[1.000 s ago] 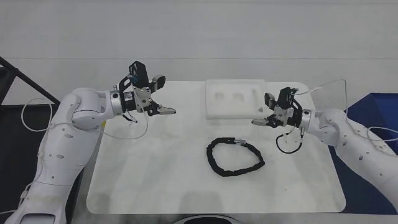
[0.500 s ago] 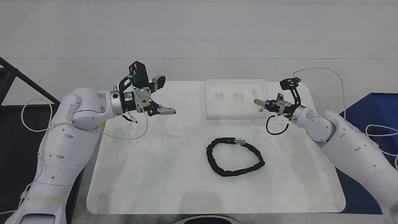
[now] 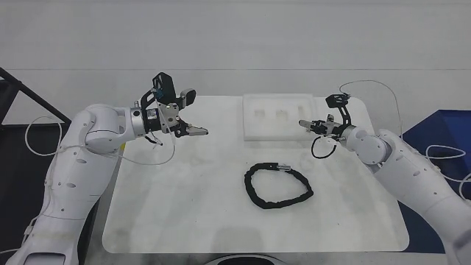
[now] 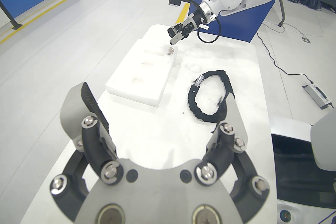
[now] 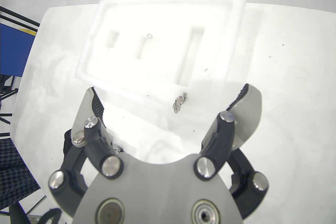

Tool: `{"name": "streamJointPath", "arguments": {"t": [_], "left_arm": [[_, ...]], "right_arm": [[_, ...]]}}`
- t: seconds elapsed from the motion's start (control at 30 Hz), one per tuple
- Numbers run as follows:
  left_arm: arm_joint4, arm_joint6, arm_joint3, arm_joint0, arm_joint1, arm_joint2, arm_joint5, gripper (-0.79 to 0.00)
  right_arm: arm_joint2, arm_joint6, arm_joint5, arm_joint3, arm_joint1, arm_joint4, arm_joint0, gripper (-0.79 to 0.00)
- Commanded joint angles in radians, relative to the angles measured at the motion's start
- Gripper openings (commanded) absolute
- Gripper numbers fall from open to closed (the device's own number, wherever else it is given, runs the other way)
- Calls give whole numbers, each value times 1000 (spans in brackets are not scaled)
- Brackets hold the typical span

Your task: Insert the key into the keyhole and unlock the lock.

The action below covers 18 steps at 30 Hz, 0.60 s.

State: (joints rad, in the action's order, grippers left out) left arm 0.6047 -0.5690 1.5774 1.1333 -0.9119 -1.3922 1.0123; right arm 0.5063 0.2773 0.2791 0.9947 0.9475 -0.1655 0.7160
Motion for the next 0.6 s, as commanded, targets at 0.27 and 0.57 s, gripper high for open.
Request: {"name": "streamJointPath", "arguments": {"t": [0.27, 0.57], "left_arm": [[0, 0, 0, 0, 0, 0, 0, 0], [0, 0, 0, 0, 0, 0, 0, 0]], "right_arm": [[0, 1, -4, 0, 0, 0, 3, 0], [28, 279, -144, 48, 14, 6, -40, 0]]}}
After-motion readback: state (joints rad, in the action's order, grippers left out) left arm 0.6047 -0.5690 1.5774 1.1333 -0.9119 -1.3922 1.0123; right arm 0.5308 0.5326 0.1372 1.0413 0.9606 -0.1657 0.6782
